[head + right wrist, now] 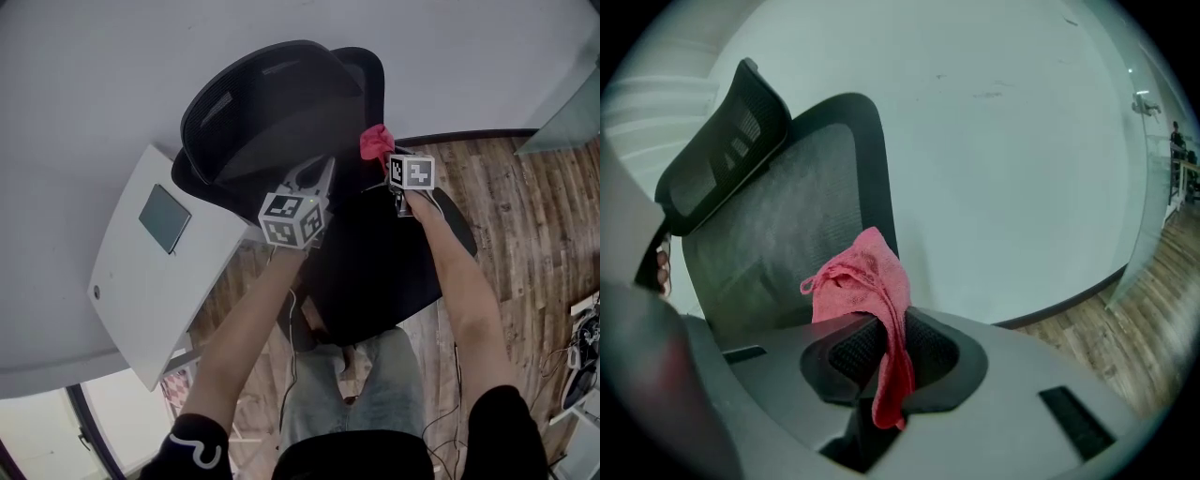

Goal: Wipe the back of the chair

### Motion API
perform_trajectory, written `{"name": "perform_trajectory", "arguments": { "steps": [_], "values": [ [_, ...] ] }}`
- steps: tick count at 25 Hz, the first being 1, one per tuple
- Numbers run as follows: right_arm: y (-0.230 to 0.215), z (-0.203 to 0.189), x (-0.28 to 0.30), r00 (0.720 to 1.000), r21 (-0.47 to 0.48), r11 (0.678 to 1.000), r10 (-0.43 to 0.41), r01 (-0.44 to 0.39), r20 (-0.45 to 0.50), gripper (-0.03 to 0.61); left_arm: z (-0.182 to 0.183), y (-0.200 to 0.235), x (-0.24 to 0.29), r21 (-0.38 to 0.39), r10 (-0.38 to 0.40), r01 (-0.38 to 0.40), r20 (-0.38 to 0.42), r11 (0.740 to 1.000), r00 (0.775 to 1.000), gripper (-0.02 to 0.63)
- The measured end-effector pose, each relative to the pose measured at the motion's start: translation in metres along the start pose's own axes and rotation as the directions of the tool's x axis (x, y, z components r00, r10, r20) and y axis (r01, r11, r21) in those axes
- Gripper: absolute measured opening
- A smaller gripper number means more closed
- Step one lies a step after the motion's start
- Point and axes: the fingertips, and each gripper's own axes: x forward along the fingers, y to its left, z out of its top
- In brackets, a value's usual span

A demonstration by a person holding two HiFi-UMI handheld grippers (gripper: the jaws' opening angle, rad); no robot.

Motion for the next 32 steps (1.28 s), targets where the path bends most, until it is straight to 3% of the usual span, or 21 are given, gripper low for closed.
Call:
{"name": "perform_trajectory", "arguments": {
  "steps": [8,12,15,17,21,26,32],
  "values": [
    [-0.033,-0.093,0.006,0.98,-0.036,0.997,-0.067,0.061,-0.189,0.071,-0.007,0.0,-0.009,0.001,0.015,-0.015,-0.024,1.0,1.0,0.025],
    [-0.034,-0.105,-0.012,0.972,-0.053,0.996,-0.079,0.069,-0.221,0.071,-0.005,-0.001,-0.027,0.007,0.031,-0.03,-0.062,1.0,0.998,0.025],
    [-0.017,-0.085,-0.05,0.983,-0.062,0.998,0.011,-0.023,-0.182,0.069,0.008,-0.009,-0.057,0.001,0.048,-0.049,-0.083,0.999,0.995,0.025],
    [-0.002,-0.052,-0.08,0.99,-0.058,0.995,0.08,-0.087,-0.113,0.067,0.025,-0.016,-0.079,0.0,0.058,-0.058,-0.089,0.998,0.994,0.025],
    [0.037,0.012,-0.139,0.983,-0.034,0.983,0.179,-0.179,0.024,0.066,0.057,-0.039,-0.13,-0.081,0.095,-0.102,-0.082,0.992,0.992,0.025],
    [0.097,0.057,-0.233,0.959,-0.134,0.959,0.265,-0.251,0.101,0.066,0.102,-0.077,-0.199,-0.125,0.188,-0.182,0.036,0.975,0.982,0.025],
    [0.156,0.06,-0.357,0.928,-0.262,0.913,0.351,-0.311,0.121,0.066,0.131,-0.145,-0.276,-0.101,0.263,-0.252,0.122,0.963,0.957,0.025]
  ]
}}
